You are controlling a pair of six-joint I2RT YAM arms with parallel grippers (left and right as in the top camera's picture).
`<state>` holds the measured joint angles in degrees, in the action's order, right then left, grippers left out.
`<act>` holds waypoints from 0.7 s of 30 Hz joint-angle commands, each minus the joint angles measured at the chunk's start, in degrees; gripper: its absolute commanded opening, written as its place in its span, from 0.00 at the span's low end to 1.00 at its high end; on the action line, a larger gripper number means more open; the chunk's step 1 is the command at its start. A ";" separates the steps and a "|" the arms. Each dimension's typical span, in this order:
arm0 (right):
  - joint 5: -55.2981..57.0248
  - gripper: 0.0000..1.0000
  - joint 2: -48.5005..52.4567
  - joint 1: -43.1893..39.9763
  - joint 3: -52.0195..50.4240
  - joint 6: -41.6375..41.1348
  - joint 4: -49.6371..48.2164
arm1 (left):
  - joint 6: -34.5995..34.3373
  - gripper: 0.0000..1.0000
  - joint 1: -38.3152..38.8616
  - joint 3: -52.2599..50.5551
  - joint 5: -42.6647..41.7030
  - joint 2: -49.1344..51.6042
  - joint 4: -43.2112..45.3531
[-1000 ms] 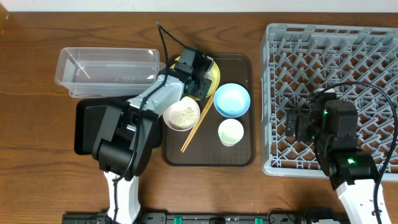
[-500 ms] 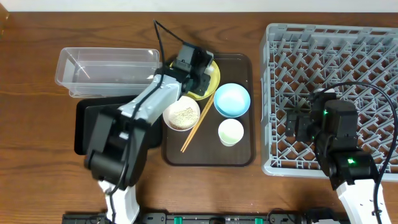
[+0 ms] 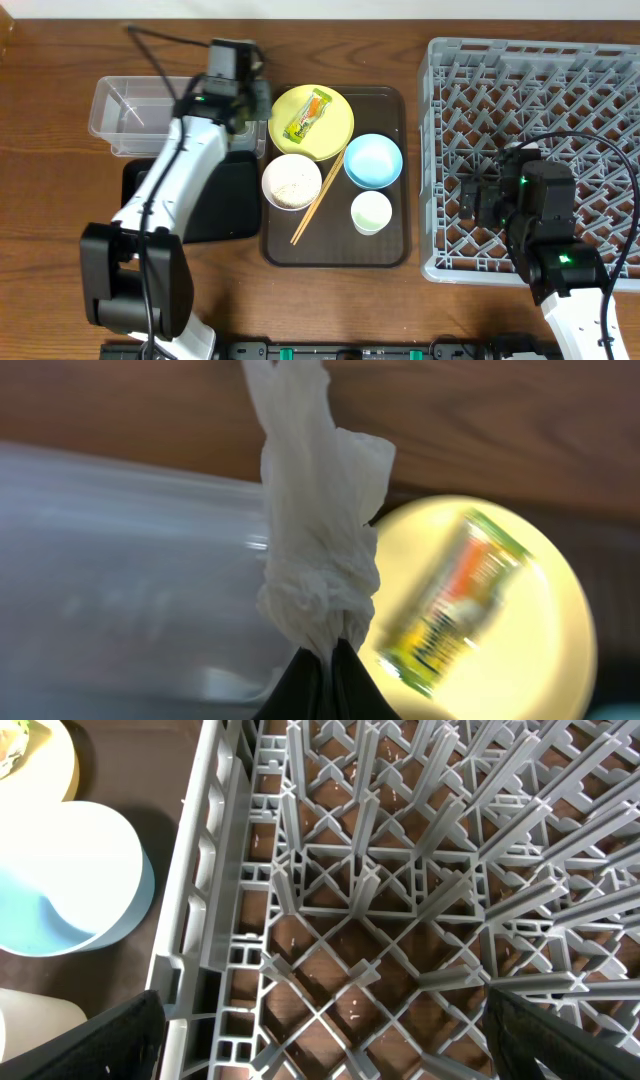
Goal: Sort waste into correct bins and load items into the dishwasher rack
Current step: 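Carry the tissue over the clear container and open the left gripper, then grasp the green-orange snack wrapper on the yellow plate with the left gripper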
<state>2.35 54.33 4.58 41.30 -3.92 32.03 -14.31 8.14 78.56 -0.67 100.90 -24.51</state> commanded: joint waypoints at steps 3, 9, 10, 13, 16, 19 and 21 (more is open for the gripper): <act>-0.02 0.99 -0.04 0.70 1.25 -0.74 -0.09 | -20.81 0.17 -4.87 0.42 1.77 0.20 -2.73; -0.02 0.99 -0.04 0.70 1.25 -0.74 -0.07 | -23.15 0.68 -5.42 0.42 0.28 0.17 -3.43; -0.02 0.99 -0.04 0.70 1.25 -0.74 -0.09 | -21.49 0.69 -5.18 0.44 -0.72 0.15 -2.99; -0.02 0.99 -0.04 0.70 1.25 -0.74 -0.09 | -12.72 0.69 -3.78 0.44 -5.18 0.13 0.04; -0.02 0.99 -0.04 0.70 1.25 -0.74 -0.07 | 2.56 0.69 -0.59 0.44 -8.92 0.13 3.96; -0.02 0.99 -0.04 0.70 1.25 -0.74 -0.07 | 17.14 0.69 2.91 0.44 -9.40 0.15 4.68; -0.02 0.99 -0.04 0.70 1.25 -0.74 -0.07 | 25.97 0.73 5.38 0.42 -9.38 0.52 4.37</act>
<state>2.35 54.33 4.58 41.30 -3.92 31.99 -7.88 10.63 78.56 -7.81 100.90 -19.94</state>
